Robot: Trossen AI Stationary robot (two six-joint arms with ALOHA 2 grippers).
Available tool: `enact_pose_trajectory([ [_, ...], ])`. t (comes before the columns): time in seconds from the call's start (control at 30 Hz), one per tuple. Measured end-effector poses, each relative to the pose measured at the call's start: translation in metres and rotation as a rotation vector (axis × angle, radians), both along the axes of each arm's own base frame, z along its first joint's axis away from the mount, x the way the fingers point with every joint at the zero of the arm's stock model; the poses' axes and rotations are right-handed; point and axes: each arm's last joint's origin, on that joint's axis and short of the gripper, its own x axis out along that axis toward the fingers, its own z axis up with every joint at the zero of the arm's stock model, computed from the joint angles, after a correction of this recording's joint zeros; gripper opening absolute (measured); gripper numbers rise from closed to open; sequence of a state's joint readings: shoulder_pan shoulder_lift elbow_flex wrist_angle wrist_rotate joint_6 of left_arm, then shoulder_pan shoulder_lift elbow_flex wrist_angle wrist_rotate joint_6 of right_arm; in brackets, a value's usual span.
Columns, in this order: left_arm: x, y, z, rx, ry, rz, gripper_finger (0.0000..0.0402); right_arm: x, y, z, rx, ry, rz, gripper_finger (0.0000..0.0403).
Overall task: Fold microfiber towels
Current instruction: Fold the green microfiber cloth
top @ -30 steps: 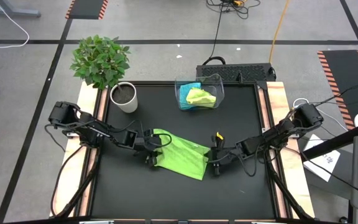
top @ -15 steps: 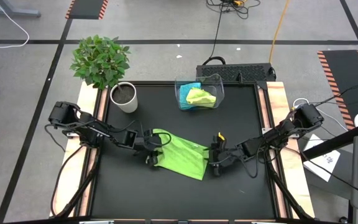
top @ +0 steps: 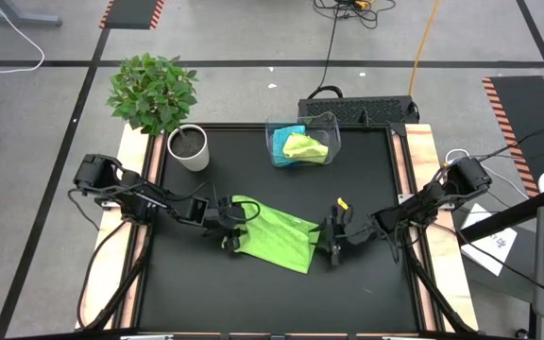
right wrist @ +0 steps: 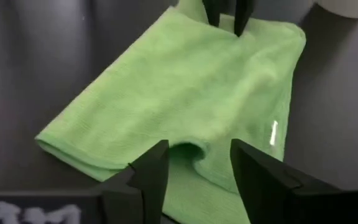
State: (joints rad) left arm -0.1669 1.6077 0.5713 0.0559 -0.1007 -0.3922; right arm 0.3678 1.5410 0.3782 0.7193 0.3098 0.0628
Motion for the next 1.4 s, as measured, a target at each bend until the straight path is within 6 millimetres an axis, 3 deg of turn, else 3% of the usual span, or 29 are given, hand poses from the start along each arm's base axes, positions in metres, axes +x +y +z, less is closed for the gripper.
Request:
enact_pose_trajectory([
  [0.2, 0.000, 0.000, 0.000, 0.002, 0.000, -0.001, 0.0170, 0.000, 0.000, -0.001, -0.028, 0.023, 0.010, 0.0138],
  [0.7, 0.000, 0.002, 0.000, 0.008, -0.001, -0.004, 0.0170, 0.003, -0.007, -0.002, -0.035, 0.036, -0.024, 0.0137],
  [1.17, 0.001, 0.002, 0.000, 0.012, -0.001, -0.009, 0.0170, 0.030, -0.005, -0.018, -0.079, 0.096, -0.006, 0.0133],
  [1.27, 0.000, 0.002, 0.000, 0.014, 0.005, -0.010, 0.0170, 0.030, -0.008, -0.017, -0.104, 0.095, -0.035, 0.0104],
  [1.4, -0.001, 0.002, -0.001, 0.014, 0.012, -0.012, 0.0170, 0.025, -0.010, -0.008, -0.172, 0.114, -0.056, 0.0019],
])
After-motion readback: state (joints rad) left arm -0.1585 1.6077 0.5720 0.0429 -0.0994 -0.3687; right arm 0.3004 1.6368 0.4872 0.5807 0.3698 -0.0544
